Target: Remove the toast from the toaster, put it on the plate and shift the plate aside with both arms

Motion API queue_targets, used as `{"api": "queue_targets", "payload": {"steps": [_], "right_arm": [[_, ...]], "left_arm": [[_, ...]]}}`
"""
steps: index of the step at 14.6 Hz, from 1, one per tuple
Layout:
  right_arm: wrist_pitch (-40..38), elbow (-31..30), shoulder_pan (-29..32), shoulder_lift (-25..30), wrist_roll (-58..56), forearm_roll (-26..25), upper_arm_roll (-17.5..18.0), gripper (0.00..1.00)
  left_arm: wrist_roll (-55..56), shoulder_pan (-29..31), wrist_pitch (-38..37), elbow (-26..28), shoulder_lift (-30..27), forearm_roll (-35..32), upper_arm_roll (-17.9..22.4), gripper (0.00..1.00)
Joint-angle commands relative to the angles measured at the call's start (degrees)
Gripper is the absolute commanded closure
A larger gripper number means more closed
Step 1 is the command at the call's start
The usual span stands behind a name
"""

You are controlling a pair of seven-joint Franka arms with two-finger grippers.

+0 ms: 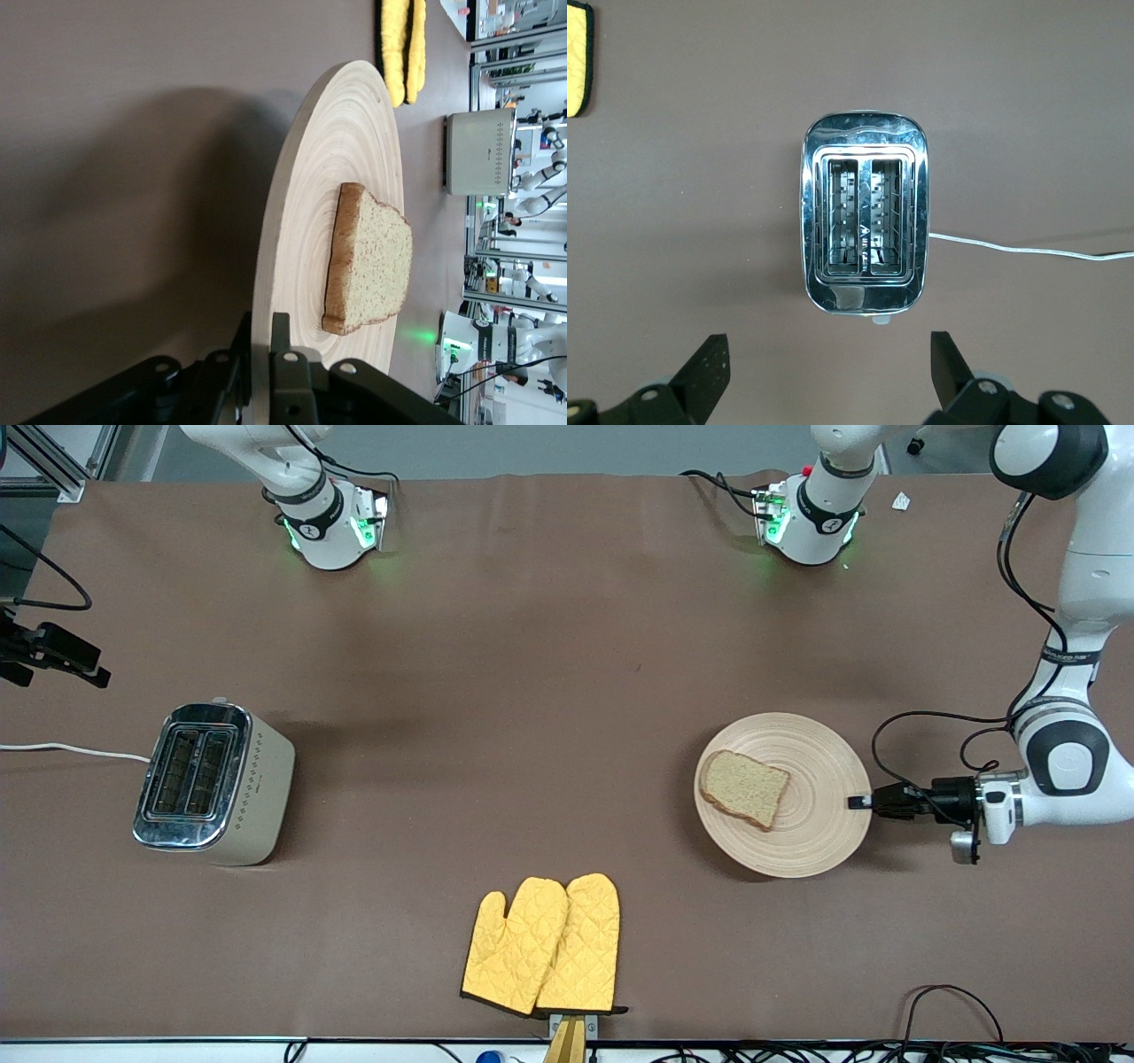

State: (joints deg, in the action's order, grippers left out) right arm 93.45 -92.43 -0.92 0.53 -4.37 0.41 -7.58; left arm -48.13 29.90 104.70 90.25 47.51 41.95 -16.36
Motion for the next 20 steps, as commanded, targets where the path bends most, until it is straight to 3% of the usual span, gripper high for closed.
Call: {"api": "queue_targets", "payload": {"steps": [1,6,7,8,9,10,15,20], "right_arm": [[-1.9,0.5,2.1,0.3,-0.6,-0.9,1.7,0.00],[-2.0,0.8,1.3,0.3,-0.6,-0.9,1.5,0.00],[-2.0,0.8,1.2,0.3,-0.6,-0.9,1.5,0.00],[-2.0,0.8,1.2,0.3,-0.6,-0.9,1.5,0.00],[-2.0,0.8,1.2,0.3,-0.6,-0.9,1.6,0.00],[-2.0,0.8,1.2,0.3,-0.6,-0.9,1.5,0.00],[-2.0,0.8,1.3,0.3,-0.6,-0.9,1.5,0.00],[-2.0,0.8,1.4,0.3,-0.6,-0.9,1.5,0.00]], "left_arm": [[-0.3,2.6,-1.6,-1.2,1.3,-0.4,-1.0,1.00],[-0.4,4.2,-1.6,-2.8,5.4,-0.3,-1.0,0.95],[-0.4,4.2,-1.5,-2.8,5.4,-0.4,-1.0,0.82],[0.0,4.3,-1.5,-2.9,5.1,-0.5,-1.0,0.62],[0.0,4.3,-1.5,-3.0,5.0,-0.5,-1.0,0.28],[-0.1,4.5,-1.5,-3.4,4.9,-0.7,-1.0,0.01],[7.4,4.3,-1.6,-11.7,-0.6,-21.0,-2.4,0.00],[20.9,0.6,-2.6,-11.7,-13.8,-36.1,-8.7,0.00]]}}
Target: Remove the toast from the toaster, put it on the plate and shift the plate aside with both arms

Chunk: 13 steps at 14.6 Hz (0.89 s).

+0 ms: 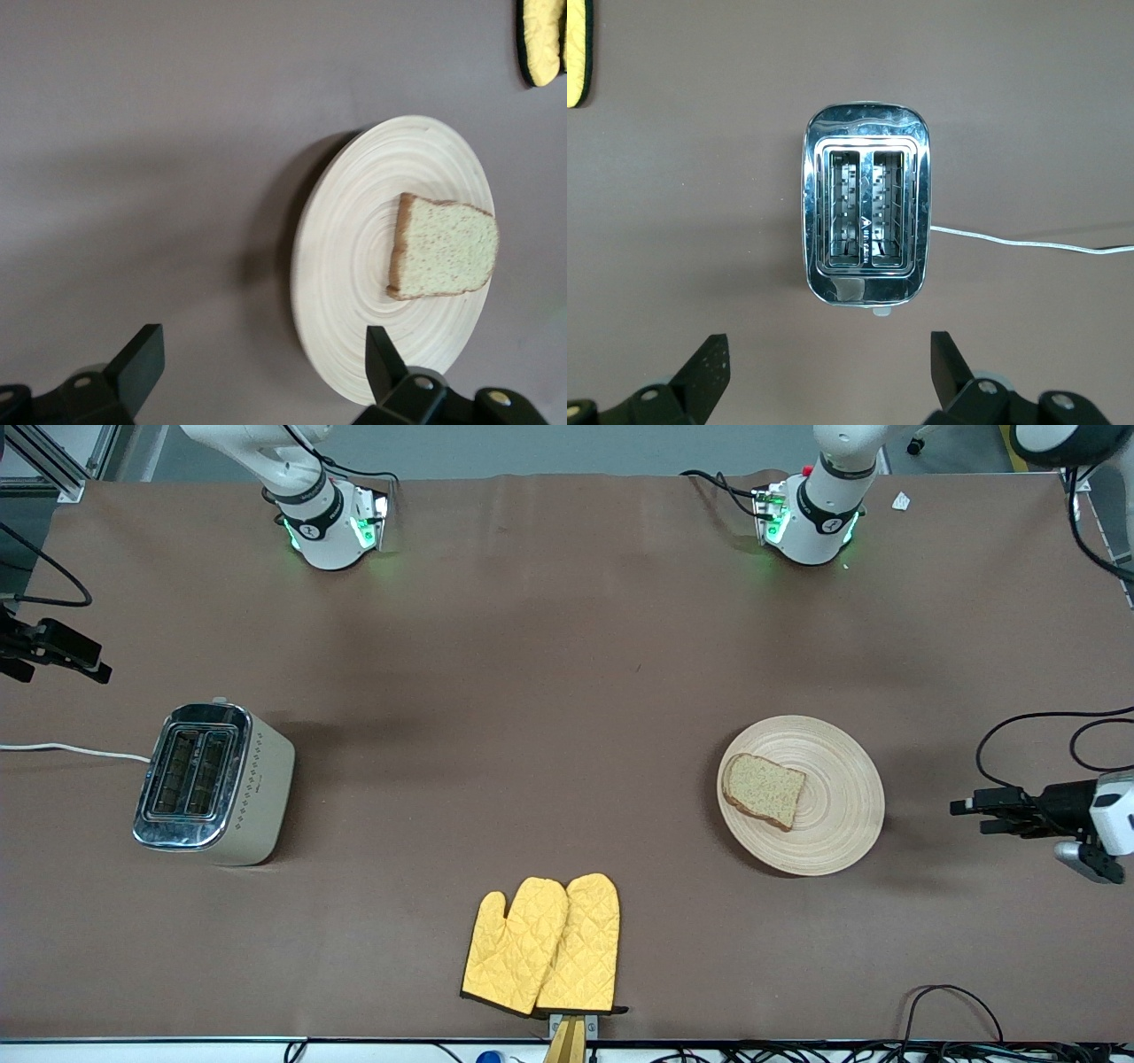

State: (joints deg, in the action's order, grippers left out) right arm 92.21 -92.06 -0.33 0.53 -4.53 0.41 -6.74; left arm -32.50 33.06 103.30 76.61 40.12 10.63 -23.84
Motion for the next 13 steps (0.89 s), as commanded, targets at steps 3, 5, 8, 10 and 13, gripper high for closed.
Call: {"api": "queue_targets", "payload": {"steps": [3,5,8,10,13], "right_arm": [[-0.7,0.4,0.8,0.3,-0.5,-0.8,0.6,0.00],[-0.7,0.4,0.9,0.3,-0.6,-0.8,0.6,0.00],[-0.6,0.4,0.9,0.2,-1.3,-0.8,0.5,0.00],[-0.7,0.4,1.0,0.2,-1.4,-0.8,0.3,0.00],[-0.8,0.4,1.1,0.2,-1.5,-0.8,0.3,0.00]], "left_arm": [[15.9,-6.9,-5.7,1.9,-13.6,-9.4,-2.8,0.00],[18.8,-9.7,-7.8,2.0,-18.0,-11.9,-3.0,0.00],[26.4,-12.1,-11.4,2.0,-22.9,-14.3,-3.1,0.00],[28.1,-12.3,-13.6,2.0,-25.4,-14.7,-3.7,0.00],[27.8,-12.2,-14.4,2.0,-28.1,-16.2,-4.8,0.00]]}}
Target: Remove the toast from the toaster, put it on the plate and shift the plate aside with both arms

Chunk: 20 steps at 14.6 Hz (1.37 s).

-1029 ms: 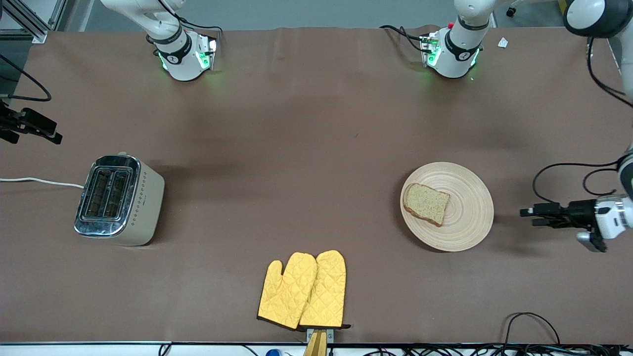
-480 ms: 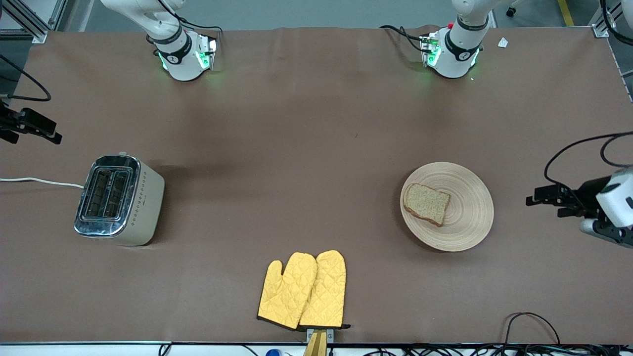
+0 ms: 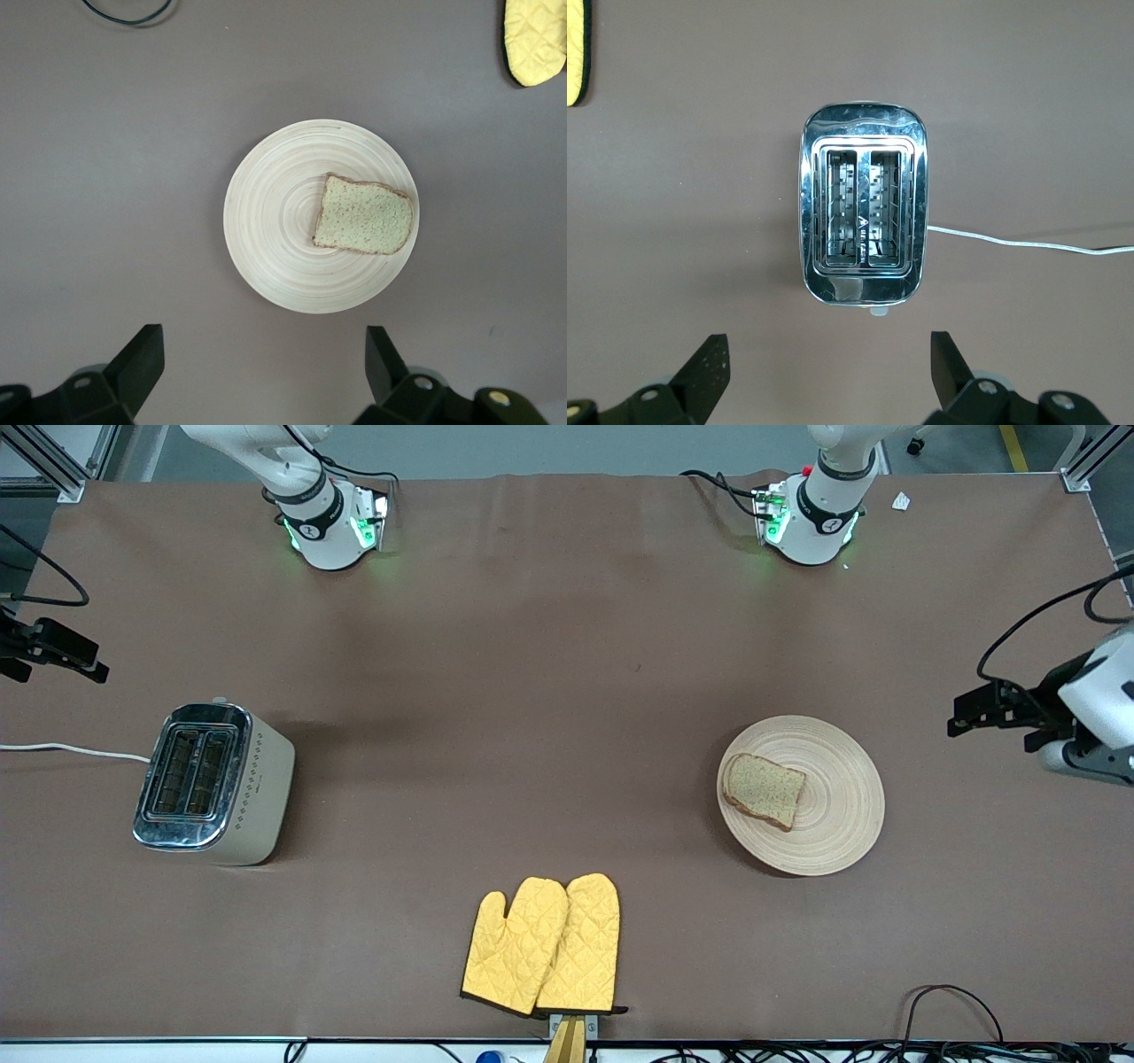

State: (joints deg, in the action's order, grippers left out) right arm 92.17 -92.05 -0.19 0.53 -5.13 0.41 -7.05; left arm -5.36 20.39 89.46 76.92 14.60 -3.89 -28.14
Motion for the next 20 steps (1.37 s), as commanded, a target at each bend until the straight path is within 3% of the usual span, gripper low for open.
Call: {"api": "queue_targets", "payload": {"steps": [1,7,10,13,17,20], "right_arm": [[-0.8,0.4,1.0,0.3,-0.9,-0.8,0.6,0.00],[-0.8,0.5,1.0,0.3,-0.9,-0.9,0.7,0.00],[-0.8,0.5,1.0,0.3,-1.1,-0.9,0.7,0.00],[-0.8,0.9,1.0,0.3,-1.2,-1.0,0.7,0.00],[-0.8,0.9,0.8,0.3,-1.1,-1.0,0.8,0.00],[-0.8,0.8,0.8,0.3,-1.0,-1.0,0.9,0.00]], "left_arm": [[0.6,0.7,-0.6,1.7,-2.6,-1.6,-0.5,0.00],[1.1,-3.5,-0.7,1.6,-5.3,-1.6,0.6,0.00],[1.9,-12.5,-1.4,1.7,-6.9,-1.5,11.0,0.00],[1.7,-18.6,-2.5,2.4,-7.7,-1.1,17.9,0.00],[4.0,-22.1,-1.1,9.4,-13.4,-0.3,20.7,0.00],[3.9,-22.1,1.3,13.7,-15.9,5.2,23.9,0.00]]}}
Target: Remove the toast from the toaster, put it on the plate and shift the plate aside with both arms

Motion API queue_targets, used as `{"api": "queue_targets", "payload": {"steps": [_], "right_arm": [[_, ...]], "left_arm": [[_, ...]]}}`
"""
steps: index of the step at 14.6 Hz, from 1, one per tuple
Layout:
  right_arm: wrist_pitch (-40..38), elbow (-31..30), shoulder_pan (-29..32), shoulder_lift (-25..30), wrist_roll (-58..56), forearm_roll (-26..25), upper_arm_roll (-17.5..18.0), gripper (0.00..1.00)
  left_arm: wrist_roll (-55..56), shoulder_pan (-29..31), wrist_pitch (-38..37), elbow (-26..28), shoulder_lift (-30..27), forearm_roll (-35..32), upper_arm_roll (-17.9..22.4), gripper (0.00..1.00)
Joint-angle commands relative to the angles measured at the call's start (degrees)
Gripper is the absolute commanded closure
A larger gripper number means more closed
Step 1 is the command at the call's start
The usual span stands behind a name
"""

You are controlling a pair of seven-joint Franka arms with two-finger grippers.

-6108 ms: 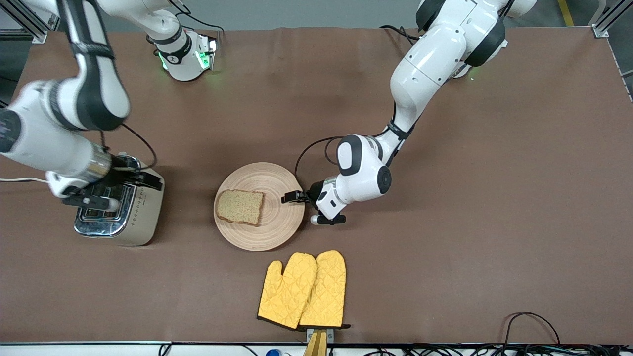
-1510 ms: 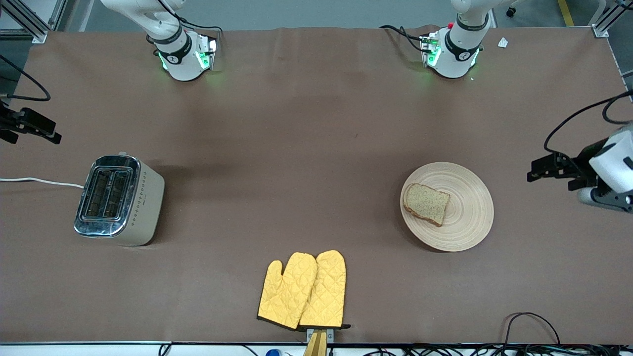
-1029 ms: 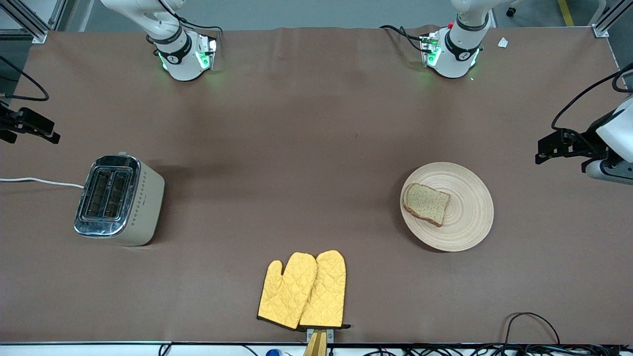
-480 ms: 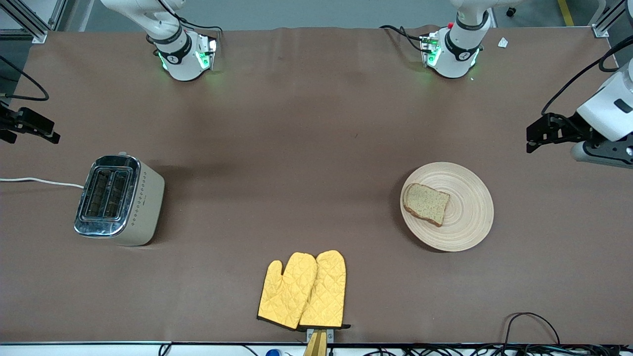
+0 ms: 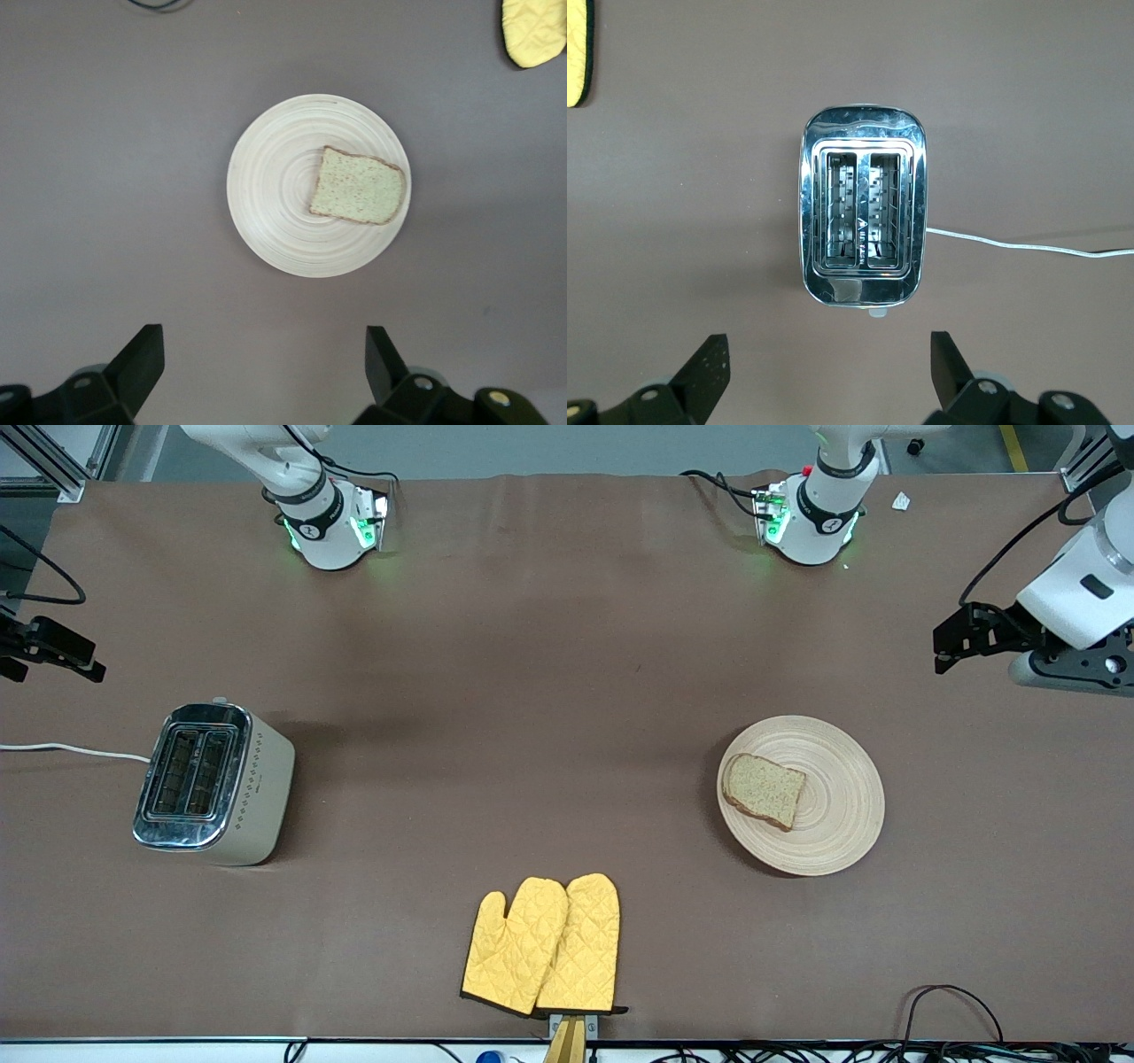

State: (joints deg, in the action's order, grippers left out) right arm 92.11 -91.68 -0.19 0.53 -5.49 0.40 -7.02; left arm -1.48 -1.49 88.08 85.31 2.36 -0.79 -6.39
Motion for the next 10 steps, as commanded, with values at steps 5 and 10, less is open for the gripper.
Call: {"api": "queue_targets", "payload": {"steps": [5,10], "right_arm": [[-0.8,0.5,0.9,0.3,-0.8,-0.9,0.9,0.00],[-1.2,0.5,0.5,0.3,-0.6,-0.9,1.0,0.00]], "left_arm": [[-0.2,-1.1,4.4,7.1,-4.6,2.0,2.5,0.00],[-0.3,-0.4,4.0,5.4,-3.4,2.0,2.1,0.00]]}}
